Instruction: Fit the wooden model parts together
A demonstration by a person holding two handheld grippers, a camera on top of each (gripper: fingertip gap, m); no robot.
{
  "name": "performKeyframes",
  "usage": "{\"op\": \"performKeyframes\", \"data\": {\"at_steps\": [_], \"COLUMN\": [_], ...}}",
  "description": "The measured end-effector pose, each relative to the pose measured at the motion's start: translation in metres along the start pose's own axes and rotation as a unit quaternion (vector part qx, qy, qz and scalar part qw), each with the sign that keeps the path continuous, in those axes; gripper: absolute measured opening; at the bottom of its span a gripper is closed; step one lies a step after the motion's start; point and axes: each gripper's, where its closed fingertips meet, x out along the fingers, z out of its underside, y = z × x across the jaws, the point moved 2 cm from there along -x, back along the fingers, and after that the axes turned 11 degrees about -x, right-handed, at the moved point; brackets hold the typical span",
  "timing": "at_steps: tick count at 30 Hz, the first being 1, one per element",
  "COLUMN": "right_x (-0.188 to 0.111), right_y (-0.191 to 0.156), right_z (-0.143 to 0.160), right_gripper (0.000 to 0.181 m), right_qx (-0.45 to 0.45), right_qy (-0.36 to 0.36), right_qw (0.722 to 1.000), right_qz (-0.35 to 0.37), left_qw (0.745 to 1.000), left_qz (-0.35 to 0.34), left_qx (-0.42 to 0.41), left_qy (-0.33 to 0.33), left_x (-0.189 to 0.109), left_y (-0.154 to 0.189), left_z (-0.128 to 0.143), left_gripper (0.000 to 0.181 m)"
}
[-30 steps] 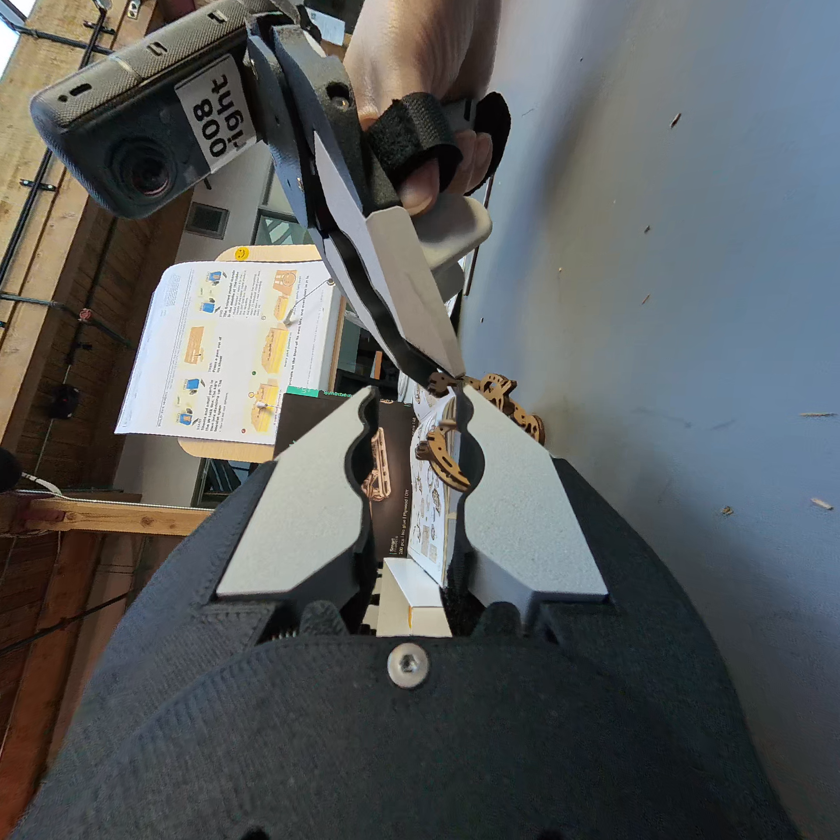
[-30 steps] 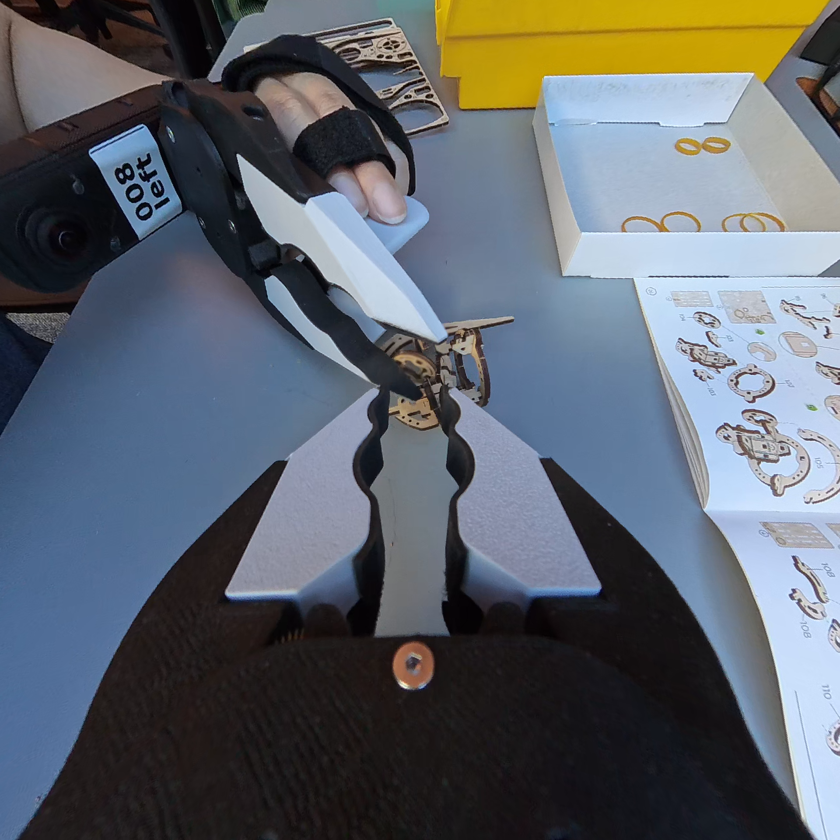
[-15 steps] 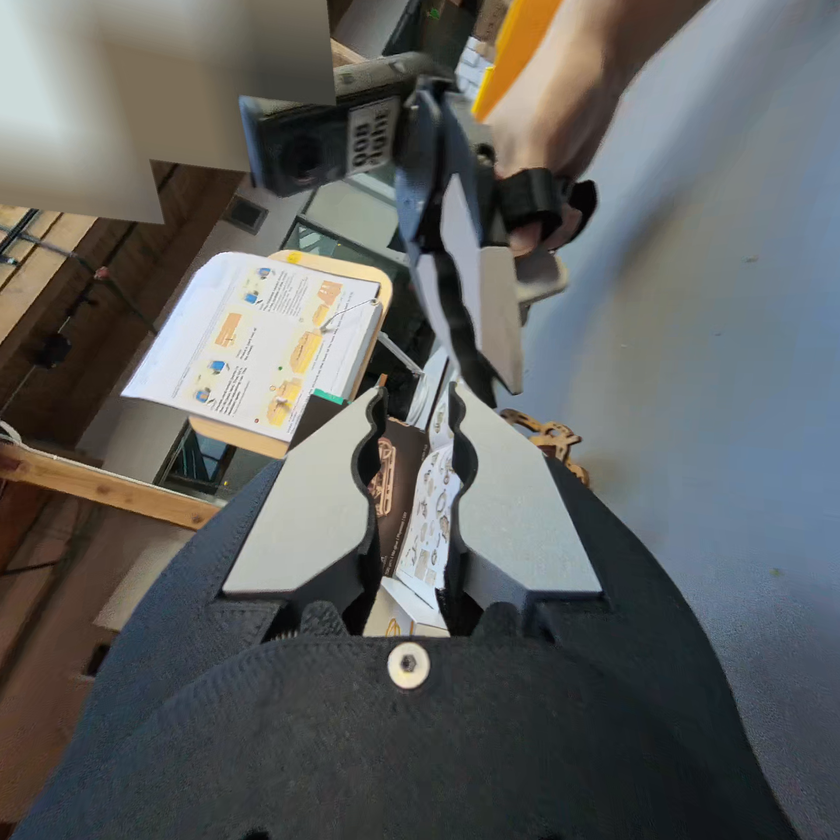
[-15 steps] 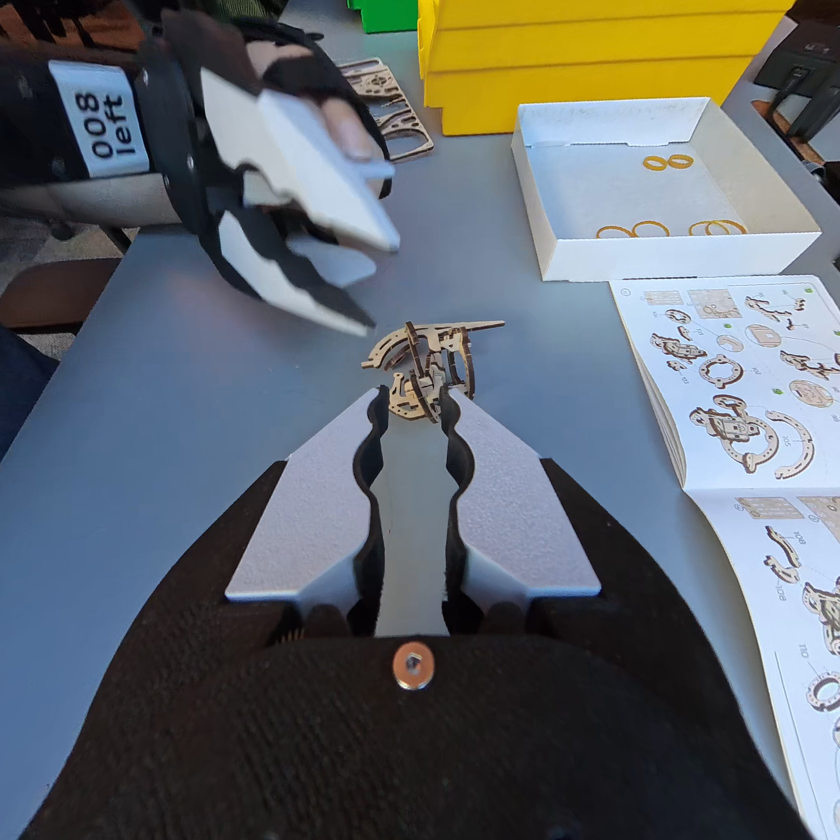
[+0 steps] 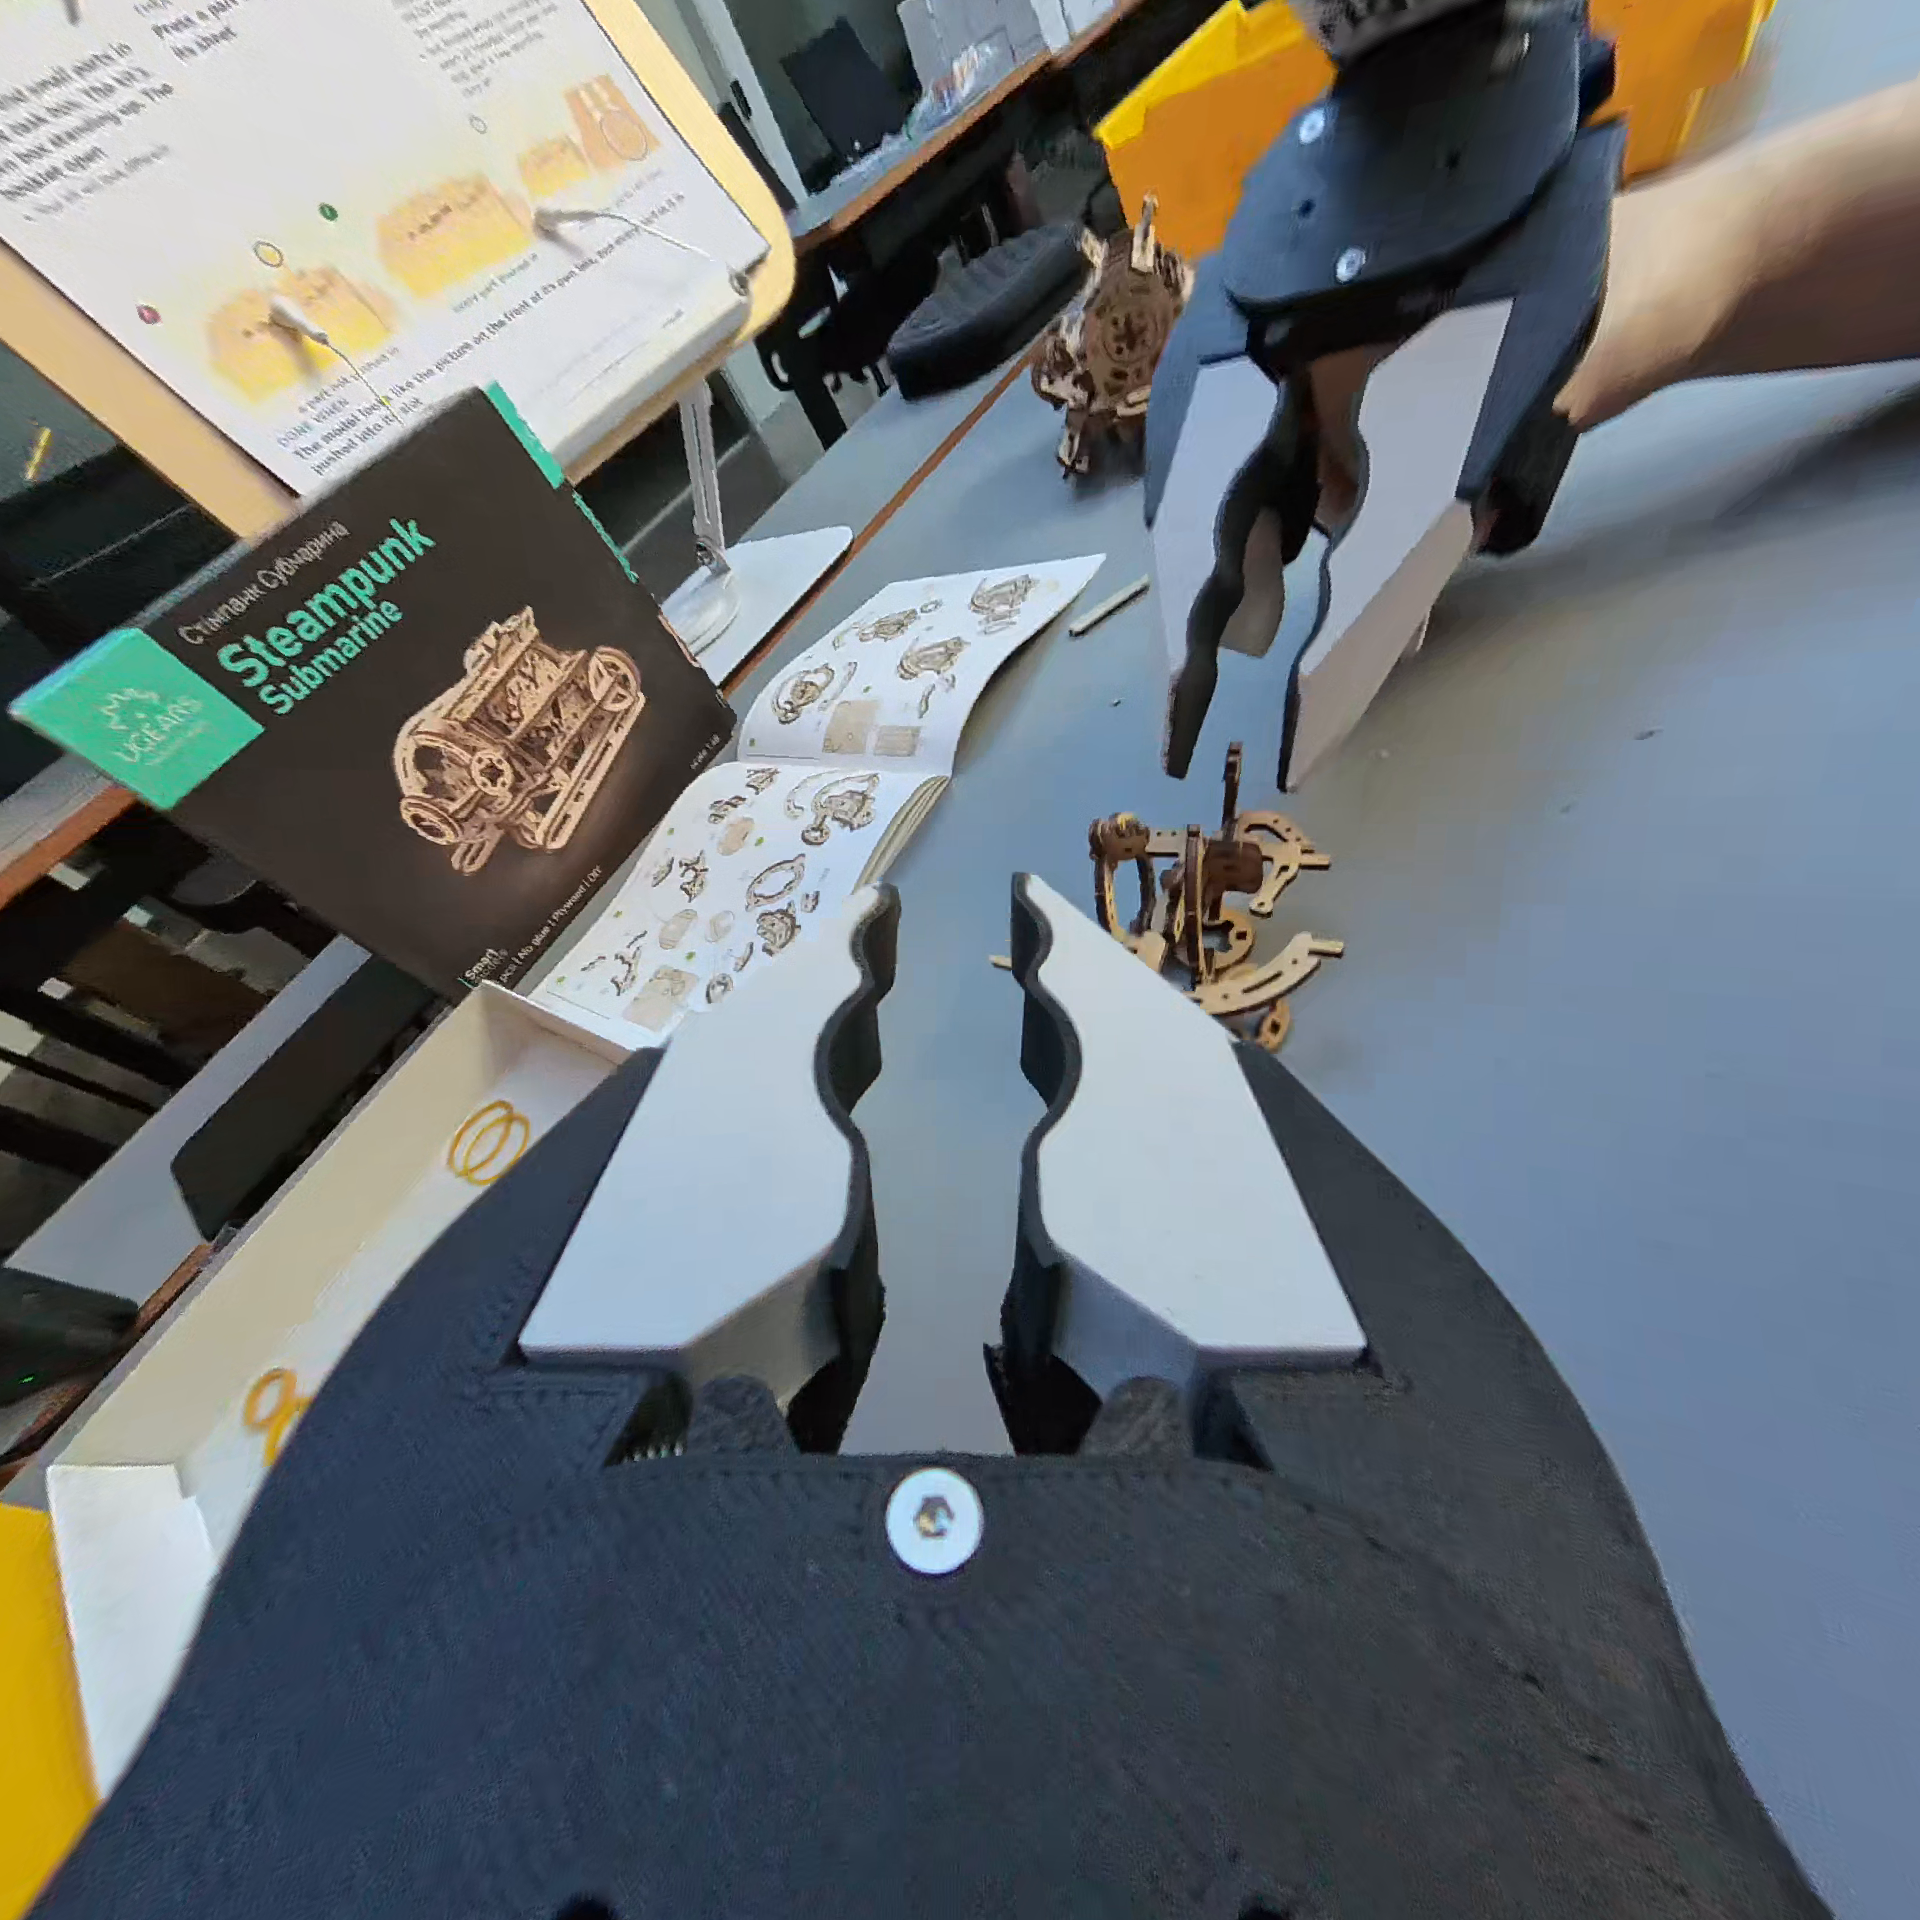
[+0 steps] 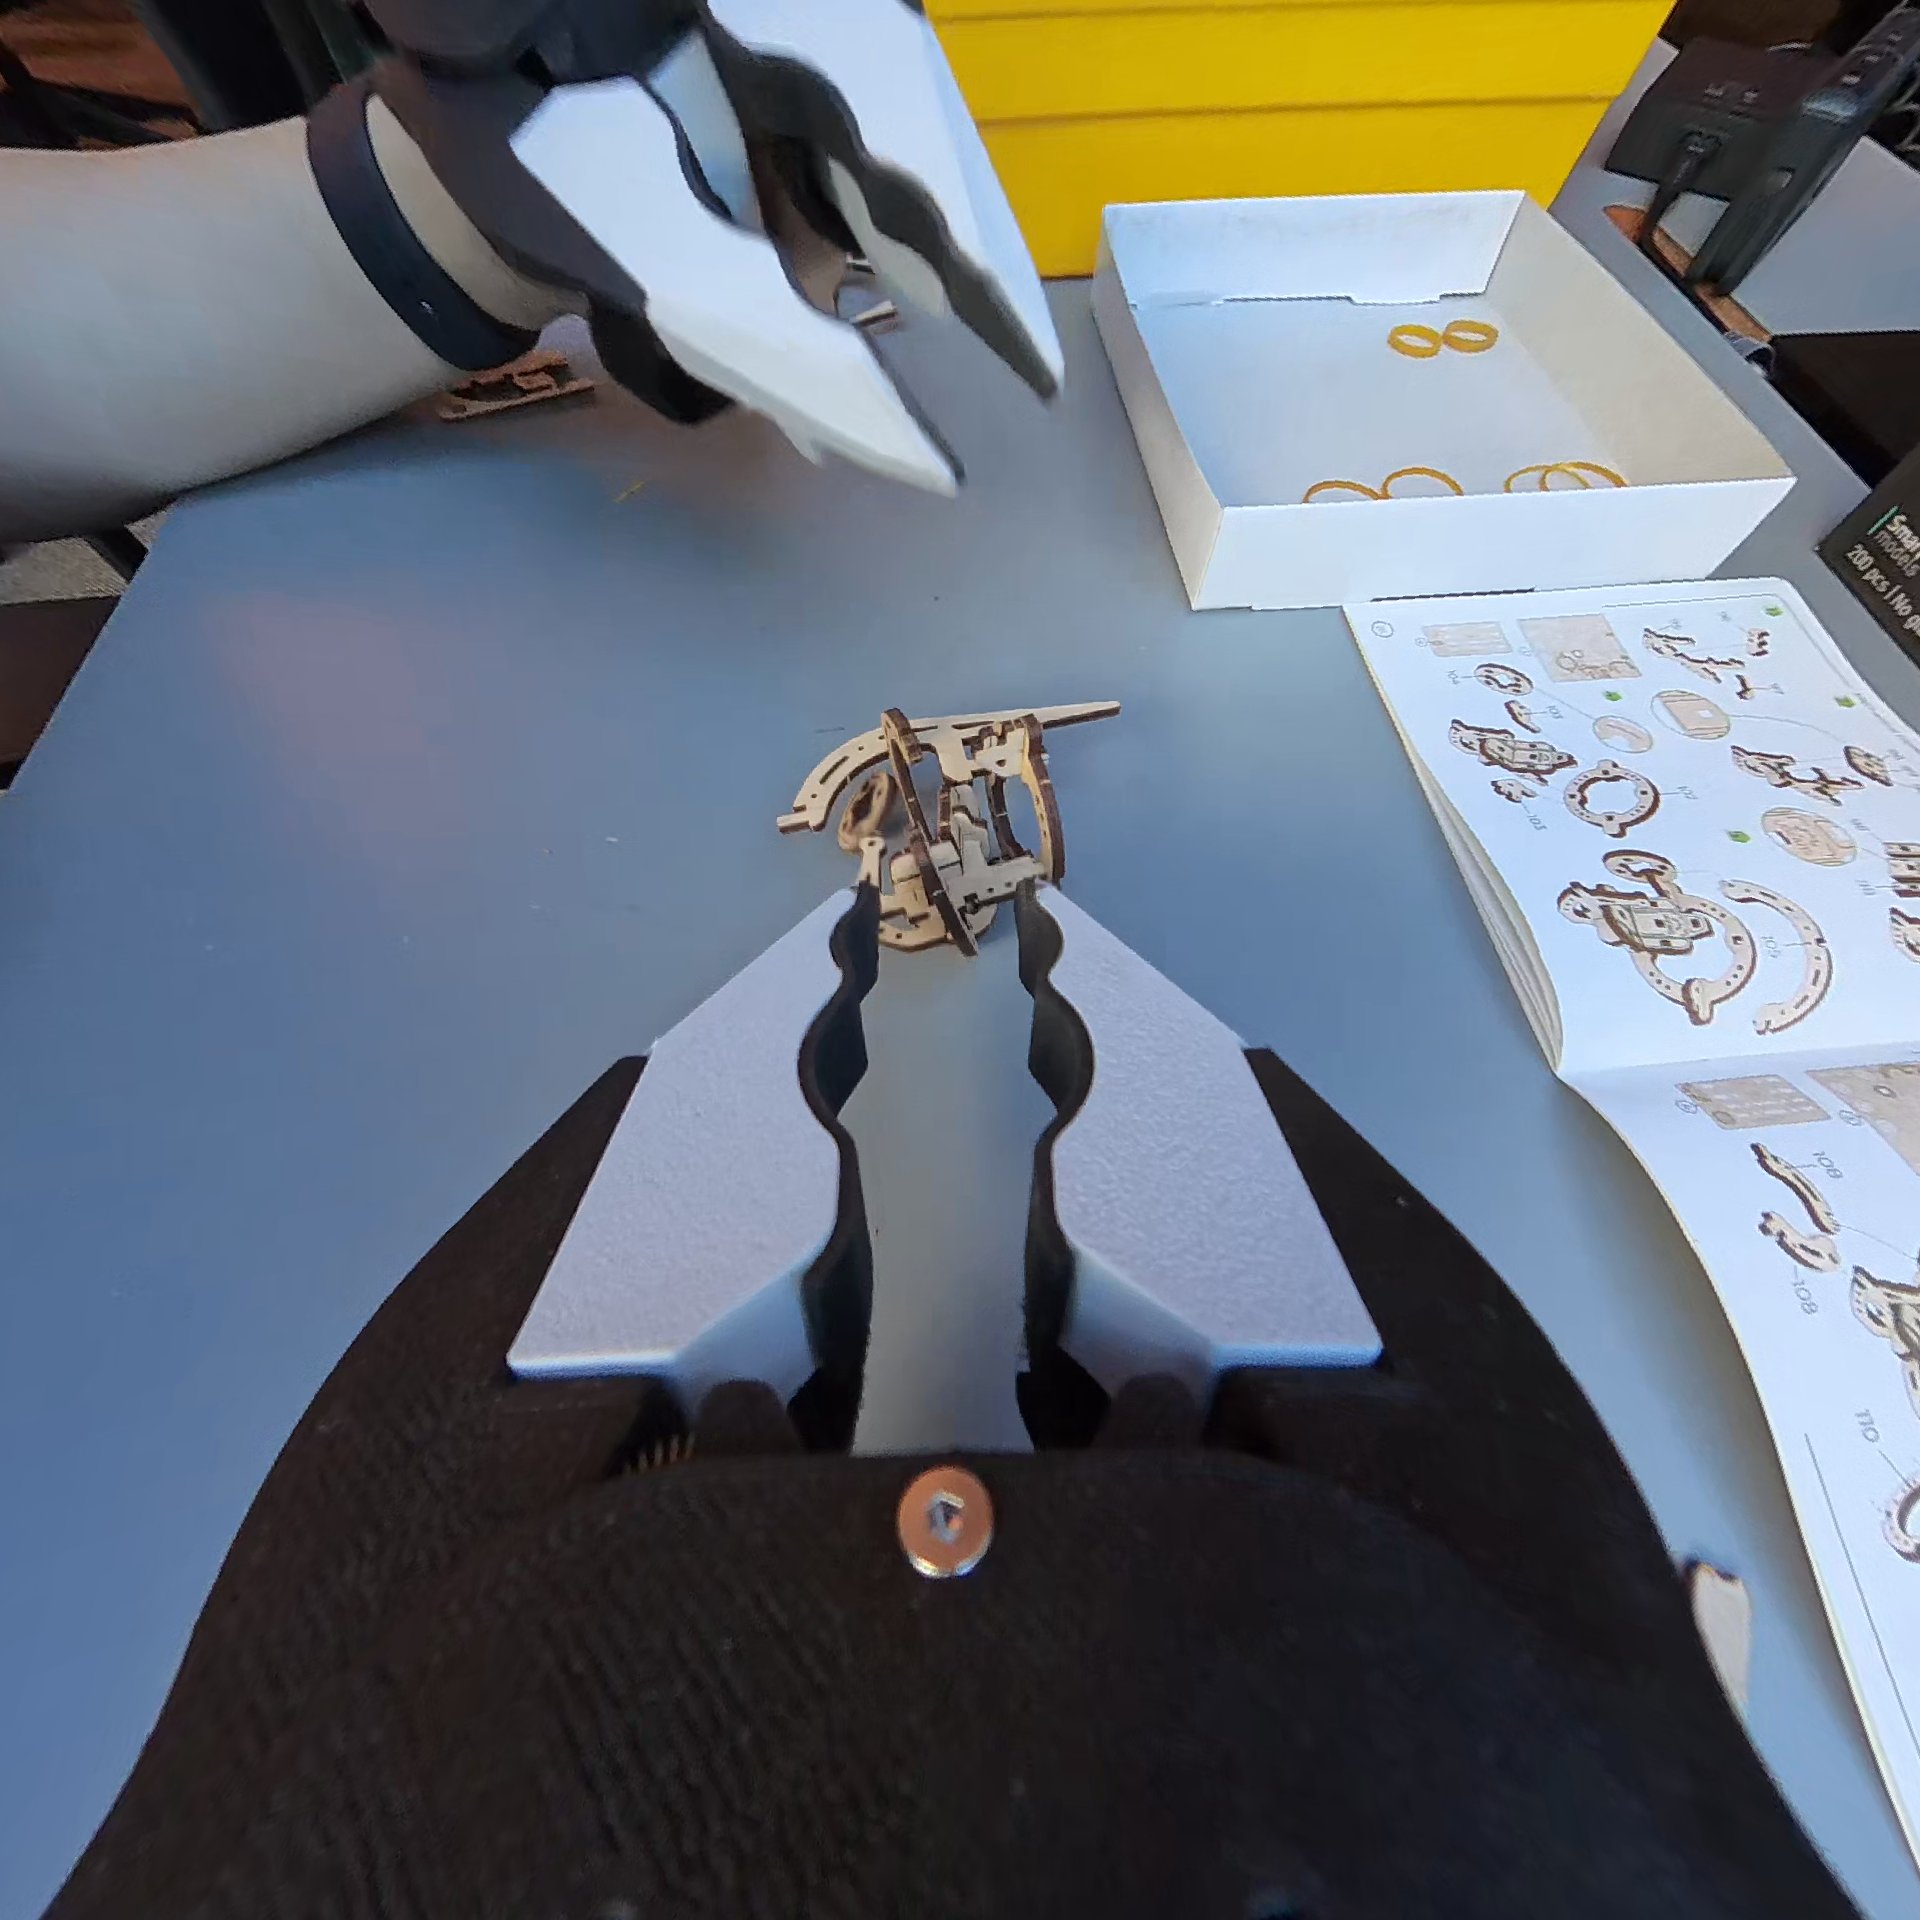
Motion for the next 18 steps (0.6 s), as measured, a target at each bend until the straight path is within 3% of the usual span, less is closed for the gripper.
{"op": "performKeyframes", "data": {"at_steps": [3, 8, 14, 18], "right_x": [-0.010, -0.034, -0.070, -0.074], "right_y": [0.003, 0.002, -0.014, -0.026], "right_z": [0.002, 0.018, 0.030, 0.025], "right_gripper": [0.027, 0.038, 0.046, 0.044], "right_qx": [0.008, 0.084, 0.130, 0.139], "right_qy": [0.008, 0.020, 0.039, 0.058], "right_qw": [1.000, 0.992, 0.974, 0.972], "right_qz": [0.029, 0.095, 0.180, 0.178], "left_qw": [0.999, 0.989, 0.965, 0.952], "left_qz": [0.016, 0.001, -0.023, -0.025], "left_qx": [-0.047, -0.143, -0.254, -0.292], "left_qy": [0.013, -0.025, -0.059, -0.090], "left_x": [-0.009, -0.021, -0.042, -0.045], "left_y": [0.000, 0.002, 0.034, 0.056], "left_z": [-0.003, 0.010, 0.031, 0.040], "left_gripper": [0.019, 0.043, 0.061, 0.061]}}
